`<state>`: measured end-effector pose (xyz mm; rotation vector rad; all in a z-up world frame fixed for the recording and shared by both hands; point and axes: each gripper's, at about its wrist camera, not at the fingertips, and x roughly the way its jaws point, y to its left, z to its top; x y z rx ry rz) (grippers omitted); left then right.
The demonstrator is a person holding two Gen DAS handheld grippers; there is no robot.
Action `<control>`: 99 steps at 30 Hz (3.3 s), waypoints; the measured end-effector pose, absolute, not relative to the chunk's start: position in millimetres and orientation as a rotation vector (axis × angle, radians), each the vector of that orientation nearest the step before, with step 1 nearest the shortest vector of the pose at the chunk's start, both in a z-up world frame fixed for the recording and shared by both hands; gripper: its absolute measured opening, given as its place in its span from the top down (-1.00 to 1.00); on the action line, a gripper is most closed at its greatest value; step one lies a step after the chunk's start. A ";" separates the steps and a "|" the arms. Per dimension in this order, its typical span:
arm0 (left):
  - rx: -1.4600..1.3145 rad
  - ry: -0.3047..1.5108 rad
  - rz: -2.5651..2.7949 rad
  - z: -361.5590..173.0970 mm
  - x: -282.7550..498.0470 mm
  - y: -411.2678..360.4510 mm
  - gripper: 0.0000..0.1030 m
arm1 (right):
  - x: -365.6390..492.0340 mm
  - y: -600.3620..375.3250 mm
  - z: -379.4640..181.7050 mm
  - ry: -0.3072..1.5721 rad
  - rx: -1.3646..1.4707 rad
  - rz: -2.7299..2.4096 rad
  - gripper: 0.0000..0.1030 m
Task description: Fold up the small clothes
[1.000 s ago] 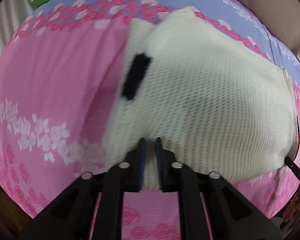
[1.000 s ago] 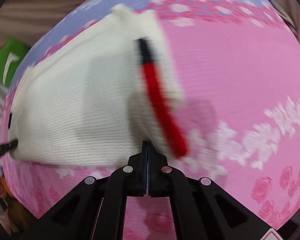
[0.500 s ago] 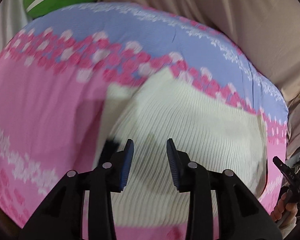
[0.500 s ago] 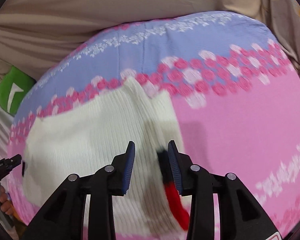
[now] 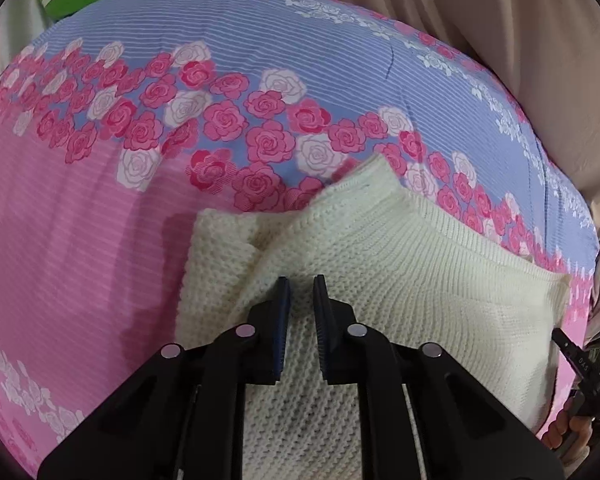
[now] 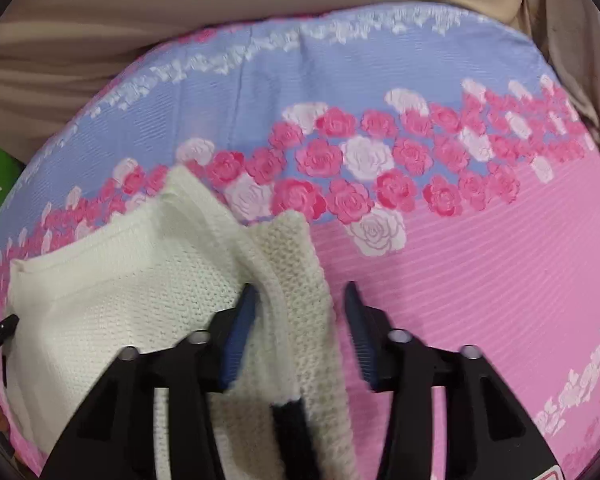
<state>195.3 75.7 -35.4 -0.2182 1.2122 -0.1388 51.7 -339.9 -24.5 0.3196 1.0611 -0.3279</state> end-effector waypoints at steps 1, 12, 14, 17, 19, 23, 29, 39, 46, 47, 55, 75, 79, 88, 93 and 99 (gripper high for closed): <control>-0.224 1.213 -0.139 -32.9 193.5 76.5 0.76 | 50.7 -332.7 -15.3 1.043 0.299 -0.322 0.42; -0.185 1.253 -0.159 -40.2 221.6 54.6 1.00 | 90.1 -331.6 -24.0 1.065 0.314 -0.218 0.92; -0.200 1.241 -0.164 -42.0 221.4 59.9 1.00 | 79.4 -338.8 -16.6 1.017 0.327 -0.245 0.93; -0.225 1.235 -0.160 -44.3 218.1 68.1 1.00 | 72.2 -362.0 -39.8 1.054 0.407 -0.291 0.96; -0.231 1.241 -0.149 -44.2 219.0 67.7 1.00 | 74.0 -367.6 -41.4 1.060 0.443 -0.286 0.93; -0.206 1.204 -0.135 -19.5 200.9 73.0 0.98 | 65.9 -357.3 1.3 0.998 0.445 -0.298 0.79; -0.215 1.171 -0.087 2.8 114.2 118.7 0.01 | 9.8 -270.4 27.3 1.023 0.364 -0.081 0.73; -0.603 1.276 -0.033 -54.0 57.2 176.6 -0.08 | -21.1 -126.9 -45.3 1.267 0.072 0.148 0.73; -0.643 1.277 -0.114 -41.8 66.7 162.6 0.45 | -25.7 -120.5 -63.9 1.297 0.049 0.142 0.74; -0.628 1.261 -0.128 -32.4 67.4 157.9 0.47 | -26.2 -123.0 -63.3 1.301 0.074 0.139 0.74; -0.348 1.048 -0.421 85.8 69.6 42.3 0.54 | -67.7 -187.5 -34.3 1.255 0.317 0.082 0.58; 0.216 1.167 -0.802 16.8 -9.2 -246.4 0.04 | -188.2 -348.3 -8.5 1.097 0.651 -0.277 0.32; 0.141 1.106 -0.783 53.1 -19.1 -190.3 -0.41 | -148.7 -343.5 24.7 1.022 0.623 -0.182 -0.14; -0.021 1.306 -0.500 -7.6 7.9 -74.2 -0.44 | -50.5 -296.3 17.5 1.122 0.548 -0.015 -0.37; -0.077 1.349 -0.450 -30.1 19.0 -59.8 -0.40 | -33.2 -285.4 -2.5 1.203 0.452 -0.029 0.56; 0.005 1.384 -0.438 -38.0 17.1 -65.7 -0.29 | -80.1 -325.9 54.0 1.007 0.593 -0.012 0.65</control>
